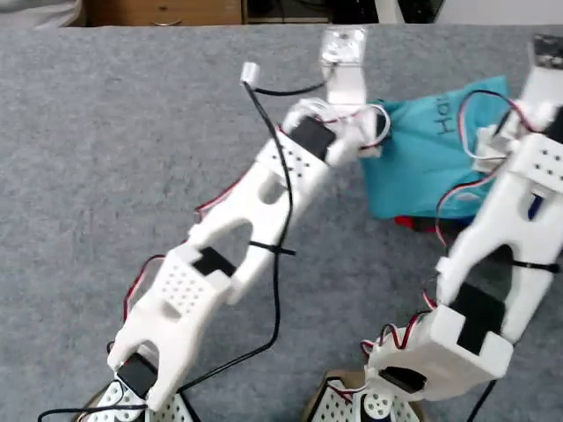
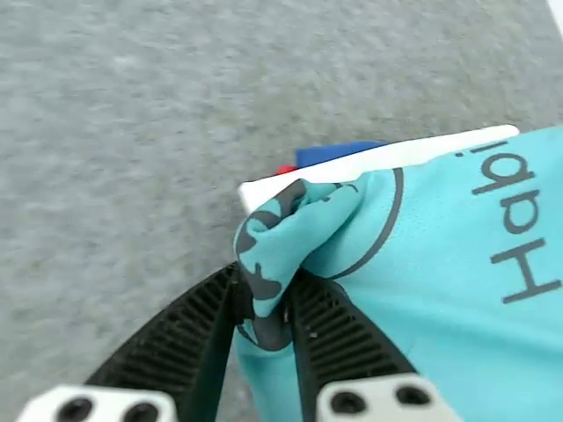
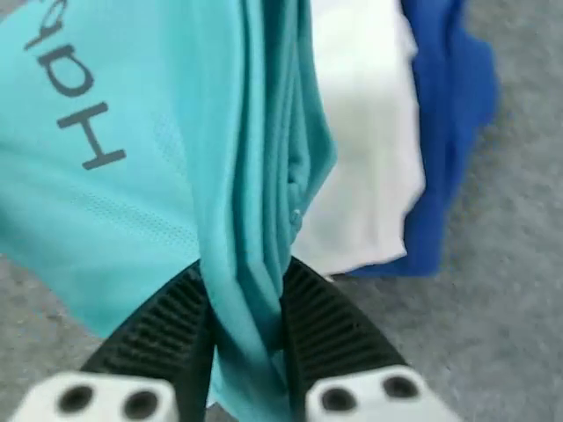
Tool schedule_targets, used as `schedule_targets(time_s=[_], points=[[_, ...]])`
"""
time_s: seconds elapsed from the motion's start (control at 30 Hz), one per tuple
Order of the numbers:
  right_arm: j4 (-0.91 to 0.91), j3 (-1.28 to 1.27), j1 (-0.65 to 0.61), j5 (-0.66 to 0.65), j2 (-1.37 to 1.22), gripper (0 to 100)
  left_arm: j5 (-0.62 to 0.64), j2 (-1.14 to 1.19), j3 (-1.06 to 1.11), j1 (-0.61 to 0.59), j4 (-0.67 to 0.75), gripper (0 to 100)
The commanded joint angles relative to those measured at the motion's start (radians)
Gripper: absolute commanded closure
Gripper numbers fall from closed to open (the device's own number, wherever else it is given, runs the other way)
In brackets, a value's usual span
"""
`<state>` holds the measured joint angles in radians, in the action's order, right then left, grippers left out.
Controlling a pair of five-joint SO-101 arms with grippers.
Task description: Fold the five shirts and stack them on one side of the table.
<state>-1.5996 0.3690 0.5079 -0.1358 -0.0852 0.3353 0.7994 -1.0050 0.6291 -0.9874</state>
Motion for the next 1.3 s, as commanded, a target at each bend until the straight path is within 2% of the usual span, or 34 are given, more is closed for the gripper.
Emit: schedule_targets(time_s=[0.0,0.2,0.27,0.5,0.6,0.8,0.87,0.97,1.07,1.13,1.27], points=[[0.055,0.047,0.099,-0.011,0.007,99.4,0.005,0.076,-0.190,0.020,0.017,94],[0.095,0.012,0.140,-0.048,0.007,98.9,0.060,0.157,-0.273,0.046,0.015,88],[0.095,-0.012,0.140,-0.058,0.007,95.9,0.063,0.157,-0.273,0.046,0.008,86],[0.086,-0.035,0.140,-0.066,0.016,64.5,0.063,0.154,-0.287,0.006,-0.094,83],[0.087,-0.035,0.140,-0.066,0.016,58.7,0.063,0.133,-0.345,-0.035,-0.178,83],[-0.006,0.041,0.157,-0.064,0.056,58.9,0.057,0.099,-0.468,-0.120,-0.359,83],[-0.061,0.077,0.154,-0.064,0.084,63.2,0.054,0.093,-0.512,-0.153,-0.440,83],[-0.123,0.131,0.134,-0.066,0.130,79.5,-0.028,0.093,-0.594,-0.207,-0.588,84],[-0.146,0.166,0.091,-0.057,0.174,99.6,-0.074,0.074,-0.674,-0.293,-0.700,93],[-0.158,0.170,0.050,-0.057,0.213,96.4,-0.103,0.022,-0.663,-0.359,-0.767,99],[-0.181,0.165,-0.065,-0.057,0.320,96.8,-0.137,-0.056,-0.617,-0.535,-0.776,98]])
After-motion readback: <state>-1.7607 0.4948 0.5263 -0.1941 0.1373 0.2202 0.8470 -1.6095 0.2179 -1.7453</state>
